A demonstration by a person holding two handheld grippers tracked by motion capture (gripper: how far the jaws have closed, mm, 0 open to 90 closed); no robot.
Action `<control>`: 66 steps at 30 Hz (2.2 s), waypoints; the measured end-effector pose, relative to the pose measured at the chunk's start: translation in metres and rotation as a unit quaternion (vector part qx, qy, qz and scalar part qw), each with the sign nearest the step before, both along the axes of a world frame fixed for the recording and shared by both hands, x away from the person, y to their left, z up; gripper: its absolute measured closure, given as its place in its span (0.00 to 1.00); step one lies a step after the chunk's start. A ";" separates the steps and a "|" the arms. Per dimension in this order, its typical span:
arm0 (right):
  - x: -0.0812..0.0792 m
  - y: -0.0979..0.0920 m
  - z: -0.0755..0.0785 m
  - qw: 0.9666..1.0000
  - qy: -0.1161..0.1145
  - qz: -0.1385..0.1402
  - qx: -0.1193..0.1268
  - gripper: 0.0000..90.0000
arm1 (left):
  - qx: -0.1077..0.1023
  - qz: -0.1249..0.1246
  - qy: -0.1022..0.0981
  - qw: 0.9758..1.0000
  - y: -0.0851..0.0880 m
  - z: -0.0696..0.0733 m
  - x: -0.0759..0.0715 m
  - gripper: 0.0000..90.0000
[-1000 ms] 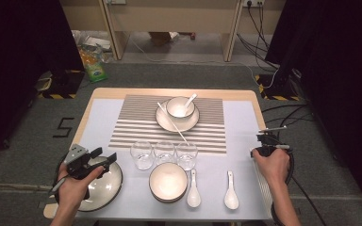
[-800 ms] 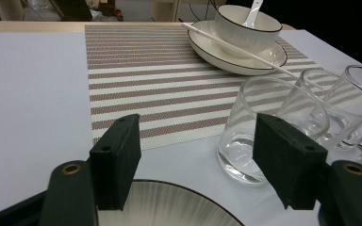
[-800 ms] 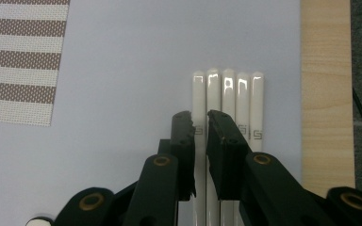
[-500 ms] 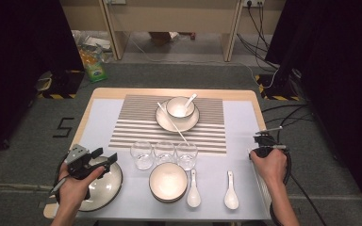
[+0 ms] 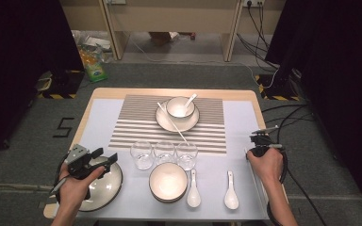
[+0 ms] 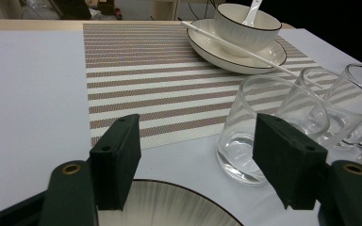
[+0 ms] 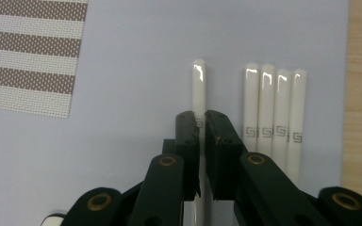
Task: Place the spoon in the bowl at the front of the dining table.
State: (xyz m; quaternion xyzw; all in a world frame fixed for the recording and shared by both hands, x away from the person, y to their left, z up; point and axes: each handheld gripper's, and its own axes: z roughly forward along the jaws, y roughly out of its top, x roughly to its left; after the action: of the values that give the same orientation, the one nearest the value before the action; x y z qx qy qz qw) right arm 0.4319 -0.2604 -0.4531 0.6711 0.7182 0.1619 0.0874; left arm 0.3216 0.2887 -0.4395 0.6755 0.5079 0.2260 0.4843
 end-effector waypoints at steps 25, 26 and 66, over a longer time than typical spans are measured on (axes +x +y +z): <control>0.065 0.016 0.010 1.000 -0.026 0.005 0.008 0.93 | -0.001 0.002 0.001 1.000 0.002 0.000 0.000 0.36; 0.066 0.016 0.010 1.000 -0.028 0.006 0.007 0.93 | 0.000 0.002 0.002 1.000 0.002 0.000 0.000 0.36; 0.099 0.026 0.006 0.999 -0.033 -0.001 -0.003 0.93 | -0.005 0.004 0.002 1.000 0.003 0.000 0.000 0.36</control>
State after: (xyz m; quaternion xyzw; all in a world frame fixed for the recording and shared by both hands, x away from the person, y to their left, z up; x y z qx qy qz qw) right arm 0.5309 -0.2340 -0.4473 0.6660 0.7144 0.1819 0.1138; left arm 0.3216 0.2913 -0.4394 0.6720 0.5124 0.2240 0.4856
